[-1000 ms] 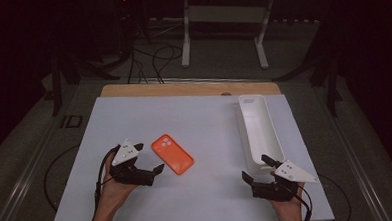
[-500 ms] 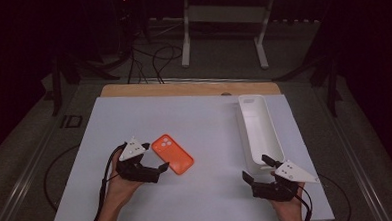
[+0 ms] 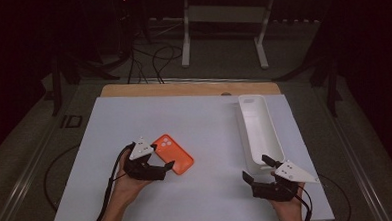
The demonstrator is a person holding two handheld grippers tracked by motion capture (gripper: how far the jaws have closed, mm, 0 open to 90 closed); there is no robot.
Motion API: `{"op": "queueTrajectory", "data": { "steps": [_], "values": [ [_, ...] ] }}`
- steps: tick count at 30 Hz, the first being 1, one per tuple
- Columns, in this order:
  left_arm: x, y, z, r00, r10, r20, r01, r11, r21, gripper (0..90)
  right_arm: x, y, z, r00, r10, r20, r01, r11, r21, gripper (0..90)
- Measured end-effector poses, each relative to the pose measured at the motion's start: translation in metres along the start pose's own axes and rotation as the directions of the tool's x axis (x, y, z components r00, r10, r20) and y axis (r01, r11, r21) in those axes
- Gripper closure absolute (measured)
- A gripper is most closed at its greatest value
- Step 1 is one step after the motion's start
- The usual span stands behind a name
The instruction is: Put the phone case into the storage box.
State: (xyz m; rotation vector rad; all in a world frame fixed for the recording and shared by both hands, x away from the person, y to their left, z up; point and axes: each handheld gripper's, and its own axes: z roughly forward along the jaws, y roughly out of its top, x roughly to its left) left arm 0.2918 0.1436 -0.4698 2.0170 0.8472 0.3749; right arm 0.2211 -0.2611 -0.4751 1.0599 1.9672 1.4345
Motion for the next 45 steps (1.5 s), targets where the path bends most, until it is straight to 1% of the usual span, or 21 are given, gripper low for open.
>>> {"op": "queueTrajectory", "data": {
  "steps": [2,3,6,13,16,18,21,24,25,27,28,29,31,32,35,37,39,40,44,45],
  "values": [
    [-0.001,0.000,0.001,1.0000,0.002,0.002,-0.002,1.0000,0.002,17.6,0.000,0.000,0.000,1.0000,0.003,0.000,-0.003,1.000,-0.002,10.0],
    [-0.002,0.000,0.004,1.0000,0.005,-0.002,-0.005,1.0000,0.008,20.8,0.000,0.000,0.000,1.0000,0.003,0.002,-0.003,1.000,-0.001,10.0],
    [-0.003,0.000,0.007,1.0000,0.003,0.008,-0.003,1.0000,0.009,25.1,0.000,0.000,0.000,1.0000,0.003,0.002,-0.003,1.000,0.000,10.0],
    [-0.003,-0.002,0.016,0.9991,-0.007,0.043,0.006,0.9996,0.026,41.0,-0.001,-0.001,0.000,1.0000,0.006,0.005,-0.006,1.000,0.003,10.0],
    [-0.003,-0.003,0.020,0.9983,-0.009,0.057,0.007,0.9993,0.037,51.5,-0.001,-0.001,0.000,1.0000,0.004,0.006,-0.004,1.000,0.004,10.0],
    [-0.003,-0.003,0.022,0.9970,-0.014,0.076,0.011,0.9993,0.035,57.5,-0.001,-0.001,0.000,1.0000,0.005,0.004,-0.005,1.000,0.003,10.0],
    [-0.003,-0.003,0.025,0.9961,-0.020,0.086,0.017,0.9991,0.038,65.1,-0.001,-0.002,0.001,1.0000,0.004,0.004,-0.004,1.000,0.003,10.0],
    [-0.004,-0.004,0.028,0.9956,-0.021,0.091,0.017,0.9989,0.043,73.0,-0.001,-0.001,0.000,1.0000,0.005,0.005,-0.005,1.000,0.003,10.0],
    [-0.005,-0.004,0.029,0.9963,-0.021,0.084,0.017,0.9987,0.048,75.0,-0.001,-0.001,0.000,1.0000,0.005,0.007,-0.005,1.000,0.004,10.0],
    [-0.006,-0.005,0.031,0.9960,-0.017,0.088,0.013,0.9986,0.051,82.9,-0.002,-0.001,0.000,0.9999,0.006,0.008,-0.006,1.000,0.002,10.0],
    [-0.006,-0.005,0.032,0.9965,-0.013,0.083,0.009,0.9985,0.053,87.4,-0.002,-0.001,0.000,0.9999,0.007,0.008,-0.007,1.000,0.002,10.0],
    [-0.006,-0.006,0.034,0.9963,-0.013,0.085,0.008,0.9984,0.056,89.8,-0.002,-0.001,0.000,0.9999,0.006,0.009,-0.006,1.000,0.003,10.0],
    [-0.007,-0.006,0.036,0.9979,-0.009,0.065,0.005,0.9981,0.061,90.0,-0.001,-0.001,0.000,0.9999,0.009,0.008,-0.009,1.000,0.001,10.0],
    [-0.008,-0.007,0.037,0.9976,-0.012,0.068,0.008,0.9981,0.061,90.0,-0.001,-0.001,0.000,0.9999,0.008,0.009,-0.008,1.000,0.000,10.0],
    [-0.009,-0.008,0.040,0.9976,-0.007,0.068,0.002,0.9977,0.068,90.0,-0.001,-0.001,-0.001,0.9999,0.007,0.009,-0.007,1.000,0.000,10.0],
    [-0.011,-0.009,0.042,0.9988,-0.004,0.049,0.001,0.9976,0.069,90.0,-0.002,-0.001,-0.001,0.9999,0.006,0.008,-0.006,1.000,-0.001,10.0],
    [-0.011,-0.010,0.044,0.9985,-0.014,0.052,0.011,0.9980,0.063,90.0,-0.002,-0.001,-0.001,0.9999,0.007,0.009,-0.007,1.000,-0.001,10.0],
    [-0.012,-0.011,0.045,0.9986,-0.013,0.052,0.010,0.9978,0.066,90.0,-0.002,-0.001,-0.001,0.9999,0.007,0.010,-0.007,1.000,-0.001,10.0],
    [-0.016,-0.012,0.050,0.9982,0.002,0.061,-0.007,0.9969,0.078,90.0,-0.002,-0.001,-0.001,0.9999,0.009,0.010,-0.009,1.000,-0.002,10.1],
    [-0.017,-0.013,0.051,0.9984,0.007,0.056,-0.012,0.9968,0.079,90.0,-0.002,-0.001,-0.001,0.9999,0.008,0.011,-0.008,1.000,-0.001,10.1]
  ]
}}
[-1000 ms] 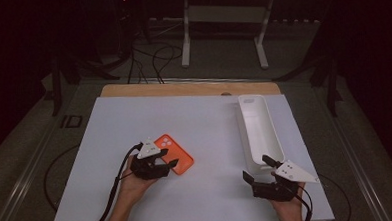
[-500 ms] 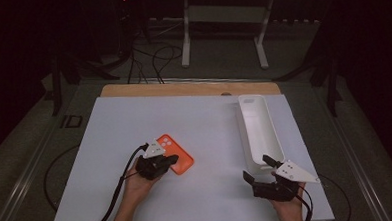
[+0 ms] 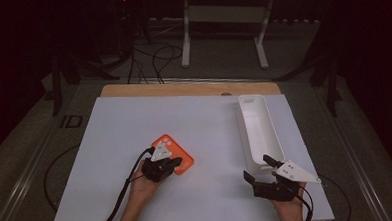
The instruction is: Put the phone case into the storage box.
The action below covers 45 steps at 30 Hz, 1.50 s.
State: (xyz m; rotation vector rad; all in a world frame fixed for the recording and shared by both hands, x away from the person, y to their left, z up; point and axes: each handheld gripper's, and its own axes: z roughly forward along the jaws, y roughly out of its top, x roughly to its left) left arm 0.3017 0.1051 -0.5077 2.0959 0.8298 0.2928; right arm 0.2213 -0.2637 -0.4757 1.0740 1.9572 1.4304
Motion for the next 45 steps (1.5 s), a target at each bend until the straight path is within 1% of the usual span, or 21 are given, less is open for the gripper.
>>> {"op": "queueTrajectory", "data": {
  "steps": [3,7,11,14,19,22,25,26,29,34,35,37,39,41,42,43,44,45],
  "values": [
    [-0.002,-0.001,0.003,1.0000,-0.007,0.002,0.007,1.0000,0.002,90.0,0.000,0.000,0.000,1.0000,-0.001,-0.001,0.001,1.000,0.001,10.1],
    [-0.004,-0.002,0.007,0.9998,-0.017,0.011,0.017,0.9997,0.018,90.0,0.000,0.000,0.000,1.0000,-0.001,0.000,0.001,1.000,0.002,10.1],
    [-0.005,-0.004,0.010,0.9998,-0.019,0.010,0.018,0.9992,0.035,90.0,0.000,0.000,0.000,1.0000,0.000,0.000,0.000,1.000,0.002,10.1],
    [-0.006,-0.009,0.015,0.9998,-0.019,0.007,0.019,0.9974,0.070,90.0,0.000,0.000,0.000,1.0000,-0.003,0.000,0.003,1.000,0.004,10.1],
    [-0.007,-0.010,0.015,0.9997,-0.021,0.008,0.021,0.9967,0.078,90.0,0.000,0.000,0.000,1.0000,-0.003,0.002,0.003,1.000,0.004,10.1],
    [-0.008,-0.011,0.013,0.9998,-0.015,0.009,0.014,0.9964,0.083,90.0,0.000,0.000,0.000,1.0000,-0.001,0.004,0.001,1.000,0.005,10.1],
    [-0.008,-0.013,0.010,0.9999,-0.017,0.002,0.017,0.9960,0.088,90.0,0.000,0.000,0.000,1.0000,-0.002,0.004,0.002,1.000,0.004,10.1],
    [-0.007,-0.014,0.008,0.9997,-0.023,-0.002,0.023,0.9955,0.091,90.0,0.000,0.000,0.000,1.0000,-0.002,0.004,0.002,1.000,0.005,10.1],
    [-0.008,-0.016,0.004,0.9999,-0.006,-0.012,0.008,0.9947,0.102,90.0,0.000,-0.001,0.000,1.0000,-0.005,0.003,0.005,1.000,0.006,10.1],
    [-0.008,-0.019,-0.002,0.9997,-0.003,-0.025,0.006,0.9940,0.109,90.0,-0.001,-0.001,0.000,1.0000,0.000,0.004,0.000,1.000,0.007,10.1],
    [-0.007,-0.022,-0.006,0.9994,0.000,-0.035,0.004,0.9938,0.111,90.0,-0.001,-0.001,0.000,1.0000,0.002,0.005,-0.002,1.000,0.006,10.1],
    [-0.006,-0.025,-0.011,0.9992,0.001,-0.041,0.003,0.9936,0.113,90.0,-0.002,-0.001,0.000,1.0000,0.004,0.006,-0.004,1.000,0.006,10.1],
    [-0.003,-0.029,-0.016,0.9989,-0.008,-0.045,0.013,0.9939,0.110,90.0,-0.002,-0.001,0.000,1.0000,0.004,0.006,-0.004,1.000,0.006,10.1],
    [-0.003,-0.029,-0.016,0.9989,-0.008,-0.045,0.013,0.9939,0.110,90.0,-0.002,-0.001,0.000,1.0000,0.001,0.007,-0.001,1.000,0.008,10.1],
    [0.001,-0.033,-0.022,0.9980,-0.016,-0.061,0.023,0.9937,0.110,90.0,-0.002,-0.001,0.000,1.0000,0.003,0.006,-0.003,1.000,0.010,10.1],
    [0.001,-0.033,-0.022,0.9980,-0.016,-0.061,0.023,0.9937,0.110,90.0,-0.002,-0.001,0.000,1.0000,0.003,0.006,-0.003,1.000,0.010,10.1],
    [0.006,-0.037,-0.027,0.9966,-0.030,-0.077,0.038,0.9936,0.106,90.0,-0.001,-0.001,0.000,1.0000,0.002,0.005,-0.002,1.000,0.010,10.1],
    [0.006,-0.037,-0.027,0.9966,-0.030,-0.077,0.038,0.9936,0.106,90.0,-0.001,-0.001,0.000,1.0000,0.002,0.005,-0.002,1.000,0.010,10.1]
  ]
}}
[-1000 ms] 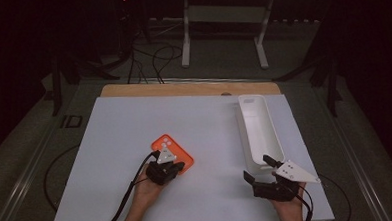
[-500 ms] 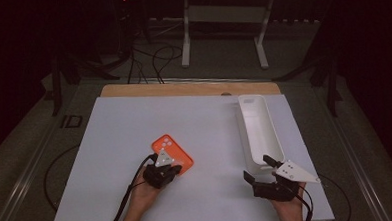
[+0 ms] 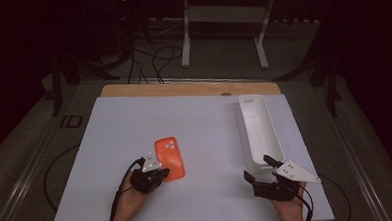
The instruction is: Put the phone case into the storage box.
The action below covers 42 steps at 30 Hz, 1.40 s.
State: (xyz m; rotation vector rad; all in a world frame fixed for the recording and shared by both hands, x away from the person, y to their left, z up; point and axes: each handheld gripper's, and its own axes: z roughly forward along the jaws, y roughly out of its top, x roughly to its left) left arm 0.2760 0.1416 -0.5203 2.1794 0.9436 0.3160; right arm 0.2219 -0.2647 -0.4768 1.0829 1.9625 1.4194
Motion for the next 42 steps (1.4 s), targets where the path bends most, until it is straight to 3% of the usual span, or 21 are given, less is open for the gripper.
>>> {"op": "queueTrajectory", "data": {
  "steps": [8,12,14,16,17,20,26,31,34,35,38,42],
  "values": [
    [0.019,-0.010,-0.013,0.9975,-0.033,-0.063,0.033,0.9995,0.003,90.0,0.000,0.000,0.000,1.0000,0.000,0.003,0.000,1.000,-0.001,10.1],
    [0.032,-0.012,-0.017,0.9910,-0.055,-0.122,0.056,0.9985,0.002,90.0,-0.001,0.000,0.000,1.0000,-0.001,0.007,0.001,1.000,-0.004,10.1],
    [0.032,-0.012,-0.017,0.9910,-0.055,-0.122,0.056,0.9985,0.002,90.0,-0.001,0.000,0.000,1.0000,-0.001,0.008,0.001,1.000,-0.004,10.1],
    [0.043,-0.013,-0.016,0.9828,-0.106,-0.151,0.103,0.9944,-0.025,90.0,-0.001,0.000,0.000,1.0000,-0.001,0.008,0.001,1.000,-0.008,10.1],
    [0.044,-0.013,-0.015,0.9813,-0.108,-0.159,0.105,0.9940,-0.030,90.0,-0.001,0.000,0.000,1.0000,-0.001,0.007,0.001,1.000,-0.009,10.1],
    [0.048,-0.013,-0.013,0.9773,-0.125,-0.171,0.119,0.9920,-0.043,90.0,-0.001,0.001,-0.001,1.0000,-0.003,0.006,0.003,1.000,-0.012,10.1],
    [0.047,-0.013,-0.012,0.9763,-0.128,-0.174,0.121,0.9912,-0.053,90.0,-0.001,0.001,-0.002,1.0000,-0.002,0.004,0.002,1.000,-0.017,10.0],
    [0.046,-0.013,-0.012,0.9774,-0.123,-0.172,0.115,0.9917,-0.058,90.0,-0.002,0.001,-0.001,1.0000,-0.004,0.000,0.004,1.000,-0.016,10.0],
    [0.044,-0.012,-0.016,0.9803,-0.117,-0.159,0.104,0.9909,-0.084,85.7,-0.002,0.002,0.000,1.0000,-0.007,-0.002,0.007,1.000,-0.017,10.0],
    [0.041,-0.011,-0.022,0.9842,-0.115,-0.134,0.097,0.9866,-0.131,83.3,-0.001,0.004,0.000,0.9999,-0.016,0.000,0.016,1.000,-0.018,10.0],
    [0.039,-0.009,-0.029,0.9867,-0.100,-0.128,0.078,0.9827,-0.168,75.1,-0.001,0.006,0.000,0.9999,-0.015,-0.008,0.014,1.000,-0.020,10.0],
    [0.038,-0.008,-0.052,0.9911,-0.101,-0.086,0.073,0.9562,-0.283,58.1,-0.004,0.010,0.002,0.9997,-0.009,-0.024,0.008,0.999,-0.036,10.1]
  ]
}}
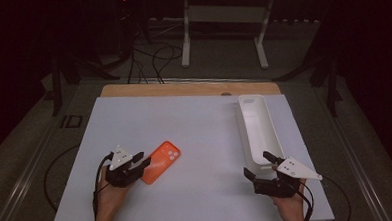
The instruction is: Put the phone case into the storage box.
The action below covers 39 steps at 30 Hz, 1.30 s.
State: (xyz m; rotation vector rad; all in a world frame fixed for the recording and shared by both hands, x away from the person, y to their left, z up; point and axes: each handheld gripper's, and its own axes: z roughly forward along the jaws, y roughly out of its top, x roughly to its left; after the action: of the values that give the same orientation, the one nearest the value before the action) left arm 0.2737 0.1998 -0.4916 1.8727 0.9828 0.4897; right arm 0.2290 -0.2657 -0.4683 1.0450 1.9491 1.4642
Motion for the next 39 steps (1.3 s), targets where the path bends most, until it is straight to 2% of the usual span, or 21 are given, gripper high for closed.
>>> {"op": "queueTrajectory", "data": {
  "steps": [2,4,7,8,9,10,11,12,13,19,21,26,30,34,36,39],
  "values": [
    [0.001,0.001,-0.008,1.0000,-0.006,0.004,0.007,0.9992,-0.041,50.8,-0.002,0.002,0.000,1.0000,0.002,-0.003,-0.002,1.000,-0.012,10.1],
    [0.001,0.001,-0.016,0.9998,-0.016,0.011,0.017,0.9976,-0.066,39.1,-0.004,0.002,0.001,1.0000,-0.008,-0.001,0.008,1.000,-0.011,10.1],
    [0.000,-0.001,-0.022,1.0000,0.000,-0.008,-0.001,0.9960,-0.089,21.6,-0.005,0.002,0.001,0.9999,-0.016,0.004,0.016,1.000,-0.009,10.0],
    [0.000,-0.001,-0.022,1.0000,0.000,-0.008,-0.001,0.9960,-0.089,21.6,-0.005,0.002,0.001,0.9999,-0.015,0.008,0.015,1.000,-0.010,10.0],
    [0.001,-0.005,-0.029,0.9998,0.002,-0.021,-0.004,0.9952,-0.098,21.6,-0.005,0.002,0.001,0.9999,-0.015,0.008,0.015,1.000,-0.010,10.0],
    [0.002,-0.007,-0.032,0.9999,0.002,-0.016,-0.004,0.9946,-0.104,14.2,-0.007,0.000,0.000,0.9998,-0.011,0.015,0.011,1.000,-0.013,10.0],
    [0.002,-0.008,-0.035,0.9998,0.001,-0.021,-0.003,0.9945,-0.104,12.4,-0.006,0.000,0.000,0.9998,-0.008,0.017,0.008,1.000,-0.012,10.0],
    [0.005,-0.011,-0.040,0.9999,-0.010,-0.003,0.010,0.9940,-0.109,6.5,-0.007,-0.002,0.000,0.9997,-0.013,0.019,0.013,1.000,-0.014,10.0],
    [0.005,-0.011,-0.040,0.9999,-0.010,-0.003,0.010,0.9940,-0.109,4.4,-0.007,-0.002,0.000,0.9997,-0.013,0.019,0.013,1.000,-0.014,10.0],
    [0.008,-0.017,-0.047,1.0000,-0.008,-0.003,0.008,0.9958,-0.092,0.4,-0.005,-0.002,0.001,0.9994,-0.024,0.024,0.024,1.000,-0.017,9.9],
    [0.008,-0.017,-0.049,1.0000,-0.008,0.001,0.008,0.9948,-0.101,0.4,-0.004,-0.003,0.001,0.9994,-0.024,0.025,0.024,1.000,-0.016,9.9],
    [0.009,-0.018,-0.052,0.9993,-0.010,-0.037,0.006,0.9944,-0.106,0.2,-0.003,-0.005,0.001,0.9994,-0.022,0.028,0.023,1.000,-0.021,9.9],
    [0.011,-0.017,-0.053,0.9990,-0.021,-0.039,0.017,0.9947,-0.102,0.2,-0.004,-0.006,0.001,0.9992,-0.027,0.030,0.027,0.999,-0.022,9.9],
    [0.012,-0.017,-0.053,0.9987,-0.021,-0.045,0.018,0.9966,-0.081,0.2,-0.005,-0.006,0.002,0.9991,-0.025,0.035,0.025,1.000,-0.017,9.9],
    [0.013,-0.015,-0.050,0.9990,-0.015,-0.042,0.013,0.9988,-0.047,0.2,-0.005,-0.007,0.002,0.9991,-0.024,0.036,0.025,1.000,-0.014,9.9],
    [0.010,-0.012,-0.046,0.9991,0.000,-0.044,-0.001,0.9998,-0.022,0.2,-0.005,-0.006,0.001,0.9984,-0.033,0.046,0.033,0.999,-0.012,9.9]
  ]
}}
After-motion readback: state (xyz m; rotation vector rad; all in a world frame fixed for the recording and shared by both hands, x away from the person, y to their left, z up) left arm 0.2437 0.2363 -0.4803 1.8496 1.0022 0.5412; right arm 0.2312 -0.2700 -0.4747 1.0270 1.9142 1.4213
